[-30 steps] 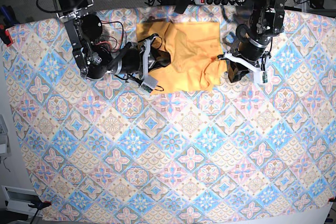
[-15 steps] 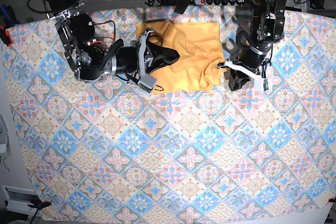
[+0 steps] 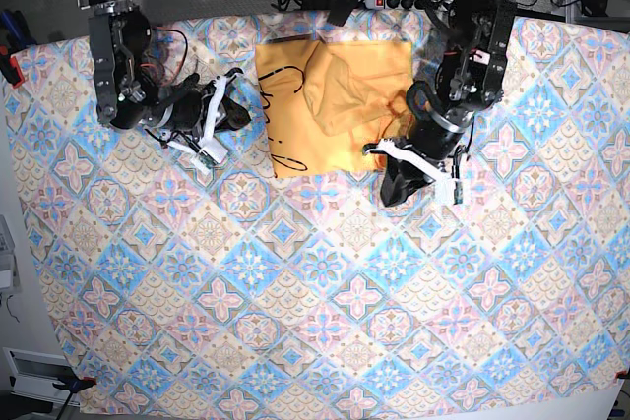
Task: Fold the T-shirt properly
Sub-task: 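Release the shirt with the left gripper and smooth the folded bundle's edge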
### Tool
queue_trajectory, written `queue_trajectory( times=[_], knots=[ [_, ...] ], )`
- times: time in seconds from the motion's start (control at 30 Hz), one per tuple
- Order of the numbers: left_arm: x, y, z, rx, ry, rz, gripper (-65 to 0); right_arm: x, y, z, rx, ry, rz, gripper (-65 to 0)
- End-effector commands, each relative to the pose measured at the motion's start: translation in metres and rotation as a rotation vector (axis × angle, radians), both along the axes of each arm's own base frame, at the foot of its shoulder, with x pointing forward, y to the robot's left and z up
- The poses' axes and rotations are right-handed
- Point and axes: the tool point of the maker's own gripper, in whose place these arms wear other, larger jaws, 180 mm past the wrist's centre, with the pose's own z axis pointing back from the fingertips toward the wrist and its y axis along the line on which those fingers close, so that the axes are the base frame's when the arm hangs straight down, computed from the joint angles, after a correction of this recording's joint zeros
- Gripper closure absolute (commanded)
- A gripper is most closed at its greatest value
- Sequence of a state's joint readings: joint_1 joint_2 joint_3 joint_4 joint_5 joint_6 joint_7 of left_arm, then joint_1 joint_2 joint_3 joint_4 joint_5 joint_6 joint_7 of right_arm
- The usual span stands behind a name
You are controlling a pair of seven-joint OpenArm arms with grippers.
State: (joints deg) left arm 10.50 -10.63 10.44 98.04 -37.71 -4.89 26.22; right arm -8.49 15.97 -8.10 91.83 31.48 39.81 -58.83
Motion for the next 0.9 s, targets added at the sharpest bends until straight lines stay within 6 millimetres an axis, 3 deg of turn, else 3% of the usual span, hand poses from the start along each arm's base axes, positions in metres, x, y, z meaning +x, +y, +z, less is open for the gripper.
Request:
queue_trajectory(
  times=[0.0,0.17,0.3,0.53,0.6,0.7,0.87],
  knots=[
    [0.009,-0.012,0.019,-0.029,-0.064,-0.017,0.0,0.012,0.005,0.012,0.035,-0.046,-0.007,-1.1],
    [0.003,-0.065,0.021,-0.037,-0.039,-0.179,0.0,0.011,0.008,0.012,0.036,-0.045,-0.003,-1.1],
    [-0.007,-0.089,0.007,-0.012,0.033,-0.281,0.0,0.012,0.006,0.012,0.035,-0.047,-0.009,-1.1],
    [-0.035,-0.082,-0.018,0.051,0.171,-0.351,0.0,0.014,0.006,0.013,0.033,-0.053,-0.008,-1.1],
    [-0.045,-0.079,-0.015,0.067,0.179,-0.372,0.0,0.015,0.005,0.014,0.033,-0.055,-0.009,-1.1],
    [-0.062,-0.064,-0.018,0.112,0.212,-0.393,0.0,0.019,0.005,0.016,0.033,-0.063,-0.009,-1.1],
    [-0.084,-0.031,-0.040,0.173,0.306,-0.372,0.0,0.022,0.000,0.017,0.029,-0.070,-0.025,-1.1]
  ],
)
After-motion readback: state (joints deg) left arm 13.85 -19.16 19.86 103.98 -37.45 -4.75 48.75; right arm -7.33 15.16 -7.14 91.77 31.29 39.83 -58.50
